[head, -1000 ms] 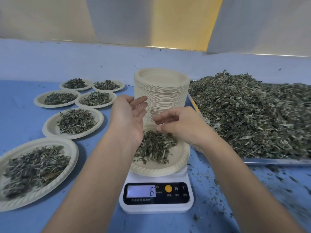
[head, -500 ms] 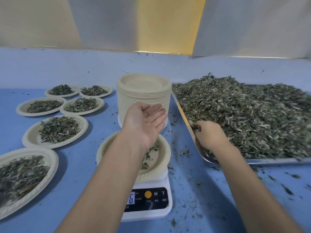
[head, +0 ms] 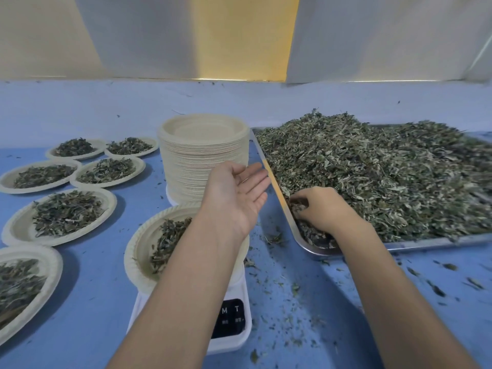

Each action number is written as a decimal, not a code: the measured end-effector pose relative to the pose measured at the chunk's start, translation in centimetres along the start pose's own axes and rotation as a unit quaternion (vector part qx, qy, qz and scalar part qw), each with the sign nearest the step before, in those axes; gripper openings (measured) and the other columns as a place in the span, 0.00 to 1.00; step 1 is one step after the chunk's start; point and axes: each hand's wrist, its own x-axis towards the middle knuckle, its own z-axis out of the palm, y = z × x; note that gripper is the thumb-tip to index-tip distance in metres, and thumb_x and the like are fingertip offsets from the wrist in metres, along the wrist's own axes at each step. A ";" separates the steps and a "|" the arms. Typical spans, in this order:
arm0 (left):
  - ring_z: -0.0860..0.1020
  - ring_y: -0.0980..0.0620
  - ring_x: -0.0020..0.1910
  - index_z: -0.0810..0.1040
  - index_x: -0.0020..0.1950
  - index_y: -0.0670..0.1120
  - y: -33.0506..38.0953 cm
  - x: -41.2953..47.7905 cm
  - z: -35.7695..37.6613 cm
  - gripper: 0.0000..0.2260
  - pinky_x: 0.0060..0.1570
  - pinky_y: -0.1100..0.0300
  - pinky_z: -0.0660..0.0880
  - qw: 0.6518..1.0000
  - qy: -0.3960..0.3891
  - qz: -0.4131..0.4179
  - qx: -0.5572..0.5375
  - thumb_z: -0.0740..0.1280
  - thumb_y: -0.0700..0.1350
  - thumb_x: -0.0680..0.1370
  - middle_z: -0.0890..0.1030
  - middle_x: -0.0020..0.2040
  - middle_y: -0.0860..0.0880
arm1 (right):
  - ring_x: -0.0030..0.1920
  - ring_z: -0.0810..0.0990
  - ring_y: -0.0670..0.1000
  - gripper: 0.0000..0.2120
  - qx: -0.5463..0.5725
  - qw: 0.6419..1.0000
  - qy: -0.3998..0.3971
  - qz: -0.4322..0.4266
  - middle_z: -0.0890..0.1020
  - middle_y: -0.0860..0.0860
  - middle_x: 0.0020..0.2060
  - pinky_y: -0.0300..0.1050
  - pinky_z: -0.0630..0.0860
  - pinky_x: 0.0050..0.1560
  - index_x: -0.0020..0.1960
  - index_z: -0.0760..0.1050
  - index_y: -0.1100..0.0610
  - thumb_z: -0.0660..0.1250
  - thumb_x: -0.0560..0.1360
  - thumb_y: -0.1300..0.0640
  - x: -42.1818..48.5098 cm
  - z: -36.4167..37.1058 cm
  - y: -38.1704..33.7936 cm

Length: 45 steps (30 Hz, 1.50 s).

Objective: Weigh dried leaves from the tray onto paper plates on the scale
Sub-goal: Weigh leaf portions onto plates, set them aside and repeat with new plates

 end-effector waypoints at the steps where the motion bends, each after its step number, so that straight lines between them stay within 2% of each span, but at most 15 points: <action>1: 0.73 0.46 0.64 0.76 0.46 0.39 -0.1 0.0 0.0 0.14 0.66 0.54 0.64 1.000 0.000 -0.001 0.001 0.53 0.43 0.80 0.76 0.62 0.40 | 0.54 0.79 0.55 0.21 -0.003 1.000 -0.008 -0.009 0.80 0.54 0.59 0.47 0.77 0.53 0.67 0.74 0.48 0.68 0.75 0.59 0.0 0.0 0.1; 5: 0.73 0.46 0.64 0.76 0.46 0.39 -0.1 0.0 -0.1 0.14 0.67 0.54 0.63 1.000 0.007 0.001 0.003 0.53 0.43 0.79 0.77 0.62 0.40 | 0.48 0.80 0.57 0.17 -0.010 0.998 -0.046 -0.032 0.82 0.56 0.51 0.46 0.77 0.48 0.63 0.78 0.48 0.65 0.76 0.61 -0.1 0.5 -0.3; 9: 0.73 0.46 0.64 0.76 0.45 0.39 -0.2 -0.1 0.1 0.13 0.66 0.54 0.63 1.000 0.011 0.002 0.002 0.53 0.42 0.79 0.77 0.62 0.40 | 0.43 0.80 0.59 0.12 -0.049 0.999 0.000 -0.023 0.82 0.58 0.42 0.45 0.78 0.43 0.52 0.83 0.54 0.64 0.75 0.64 -0.4 0.6 -0.8; 13: 0.73 0.45 0.65 0.76 0.46 0.39 -0.4 -0.2 0.3 0.13 0.66 0.54 0.64 1.000 0.013 -0.002 0.001 0.53 0.42 0.79 0.76 0.63 0.40 | 0.43 0.80 0.59 0.15 -0.028 0.999 0.029 0.001 0.83 0.59 0.44 0.47 0.79 0.44 0.52 0.84 0.54 0.63 0.74 0.67 -0.6 0.6 -1.1; 19: 0.73 0.45 0.65 0.76 0.45 0.39 -0.2 -0.3 -0.2 0.13 0.68 0.54 0.63 1.000 0.022 0.007 -0.001 0.54 0.42 0.80 0.76 0.63 0.40 | 0.29 0.74 0.48 0.08 0.115 0.987 0.107 0.044 0.84 0.55 0.47 0.35 0.71 0.31 0.53 0.83 0.55 0.68 0.76 0.60 -0.9 -0.5 -0.3; 22: 0.73 0.45 0.64 0.76 0.46 0.39 0.2 -0.4 -0.6 0.13 0.66 0.54 0.64 1.000 0.024 0.013 -0.002 0.54 0.42 0.79 0.77 0.62 0.40 | 0.28 0.73 0.43 0.08 0.224 0.961 0.153 0.050 0.83 0.52 0.43 0.25 0.66 0.25 0.53 0.83 0.55 0.71 0.74 0.59 -1.2 -1.3 -0.5; 23: 0.74 0.45 0.64 0.76 0.47 0.39 0.5 -0.4 -0.9 0.13 0.65 0.54 0.65 1.000 0.025 0.018 -0.003 0.54 0.42 0.79 0.77 0.61 0.40 | 0.31 0.76 0.44 0.09 0.261 0.950 0.164 0.053 0.83 0.50 0.43 0.25 0.70 0.31 0.53 0.83 0.55 0.71 0.74 0.58 -1.3 -1.7 -0.8; 25: 0.74 0.46 0.62 0.77 0.48 0.39 1.1 -0.7 -1.5 0.12 0.63 0.55 0.66 0.999 0.030 0.037 -0.003 0.54 0.42 0.79 0.78 0.60 0.40 | 0.41 0.82 0.47 0.10 0.366 0.914 0.164 0.052 0.84 0.48 0.45 0.36 0.78 0.46 0.54 0.82 0.54 0.72 0.73 0.59 -1.7 -2.8 -1.7; 26: 0.75 0.46 0.62 0.77 0.49 0.40 1.5 -0.8 -1.8 0.12 0.63 0.55 0.66 0.998 0.036 0.050 -0.001 0.54 0.42 0.79 0.78 0.60 0.41 | 0.42 0.83 0.47 0.10 0.428 0.890 0.152 0.045 0.84 0.49 0.44 0.39 0.80 0.47 0.53 0.82 0.55 0.73 0.72 0.60 -2.0 -3.3 -2.2; 28: 0.75 0.47 0.61 0.78 0.49 0.41 2.5 -1.1 -2.6 0.12 0.64 0.56 0.66 0.995 0.058 0.084 0.012 0.55 0.42 0.79 0.79 0.58 0.42 | 0.37 0.83 0.43 0.09 0.515 0.848 0.122 0.013 0.83 0.45 0.38 0.35 0.80 0.41 0.49 0.82 0.53 0.73 0.72 0.63 -2.6 -4.3 -3.7; 30: 0.76 0.48 0.59 0.78 0.50 0.41 3.8 -1.5 -3.6 0.13 0.64 0.57 0.66 0.988 0.087 0.126 0.032 0.55 0.42 0.79 0.79 0.57 0.43 | 0.35 0.82 0.40 0.09 0.537 0.837 0.100 -0.028 0.83 0.42 0.32 0.32 0.79 0.38 0.46 0.82 0.52 0.72 0.71 0.64 -3.4 -5.0 -5.6; 34: 0.76 0.50 0.59 0.78 0.56 0.41 6.2 -2.3 -6.2 0.14 0.65 0.57 0.66 0.973 0.132 0.182 0.043 0.54 0.43 0.79 0.80 0.57 0.45 | 0.43 0.84 0.46 0.10 0.490 0.865 0.052 -0.091 0.85 0.48 0.42 0.37 0.81 0.46 0.51 0.83 0.53 0.73 0.71 0.62 -4.3 -5.2 -9.6; 38: 0.76 0.51 0.58 0.78 0.59 0.40 7.4 -3.0 -8.1 0.15 0.59 0.60 0.67 0.970 0.149 0.191 0.024 0.54 0.43 0.80 0.80 0.58 0.44 | 0.43 0.82 0.46 0.09 0.353 0.924 0.027 -0.143 0.85 0.48 0.42 0.41 0.78 0.51 0.51 0.83 0.50 0.74 0.71 0.58 -4.8 -4.5 -13.1; 43: 0.76 0.50 0.56 0.78 0.57 0.40 8.0 -3.1 -8.3 0.15 0.56 0.60 0.67 0.968 0.153 0.197 -0.001 0.55 0.43 0.79 0.80 0.56 0.45 | 0.43 0.80 0.43 0.11 0.232 0.959 0.003 -0.165 0.83 0.45 0.43 0.25 0.70 0.37 0.54 0.83 0.49 0.73 0.71 0.55 -5.1 -2.8 -14.9; 45: 0.76 0.50 0.55 0.78 0.56 0.41 8.0 -3.0 -8.1 0.14 0.57 0.60 0.67 0.969 0.150 0.198 -0.001 0.55 0.43 0.79 0.80 0.56 0.45 | 0.46 0.79 0.41 0.13 0.226 0.960 -0.016 -0.164 0.83 0.44 0.46 0.24 0.69 0.40 0.55 0.82 0.48 0.74 0.70 0.53 -5.1 -2.6 -15.0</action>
